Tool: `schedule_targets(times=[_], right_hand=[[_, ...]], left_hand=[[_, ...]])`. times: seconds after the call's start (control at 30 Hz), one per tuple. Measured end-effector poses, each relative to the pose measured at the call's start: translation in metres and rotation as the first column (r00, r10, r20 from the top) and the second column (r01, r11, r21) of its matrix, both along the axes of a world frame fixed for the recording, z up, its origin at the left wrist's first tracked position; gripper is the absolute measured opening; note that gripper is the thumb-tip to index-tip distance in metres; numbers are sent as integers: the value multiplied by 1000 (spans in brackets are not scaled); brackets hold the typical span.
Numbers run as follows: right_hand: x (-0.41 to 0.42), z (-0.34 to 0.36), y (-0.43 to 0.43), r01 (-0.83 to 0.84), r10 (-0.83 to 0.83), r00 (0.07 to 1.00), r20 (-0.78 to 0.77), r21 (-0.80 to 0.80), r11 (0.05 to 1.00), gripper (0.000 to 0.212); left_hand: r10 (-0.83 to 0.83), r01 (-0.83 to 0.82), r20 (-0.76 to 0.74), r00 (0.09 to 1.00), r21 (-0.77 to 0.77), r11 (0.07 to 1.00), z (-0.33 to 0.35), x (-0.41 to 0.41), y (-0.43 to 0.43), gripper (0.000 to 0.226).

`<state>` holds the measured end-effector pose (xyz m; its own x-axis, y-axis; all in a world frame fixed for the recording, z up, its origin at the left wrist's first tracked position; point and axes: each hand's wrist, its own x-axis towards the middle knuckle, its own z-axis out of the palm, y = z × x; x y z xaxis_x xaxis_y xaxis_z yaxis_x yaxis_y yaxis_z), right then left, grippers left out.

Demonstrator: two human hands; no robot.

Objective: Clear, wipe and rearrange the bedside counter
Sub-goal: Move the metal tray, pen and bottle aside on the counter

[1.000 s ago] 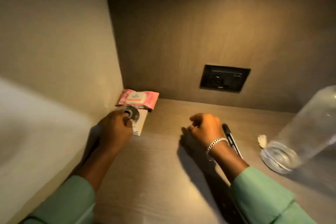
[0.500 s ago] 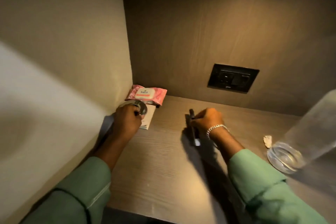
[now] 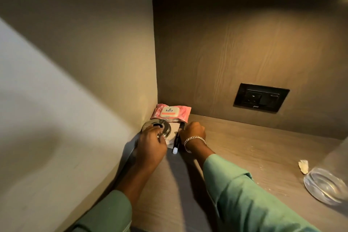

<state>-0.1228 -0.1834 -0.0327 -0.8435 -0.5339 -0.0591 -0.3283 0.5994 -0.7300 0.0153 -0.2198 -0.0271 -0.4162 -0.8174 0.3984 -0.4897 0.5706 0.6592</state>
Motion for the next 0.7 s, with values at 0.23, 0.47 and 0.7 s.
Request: schedule_targets(times=[0.23, 0.47, 0.7], right_hand=[[10, 1, 158, 32, -56, 995, -80, -266, 963, 7], [-17, -14, 340, 364, -493, 767, -411, -354, 862, 27], [-81, -15, 379, 389, -449, 890, -77, -385, 837, 86]], left_hand=[[-280, 322, -245, 928, 153, 934, 22, -69, 66, 23], [-678, 779, -385, 626, 286, 558, 29, -170, 198, 28], [-743, 843, -474, 472, 489, 223, 8, -199, 251, 60]])
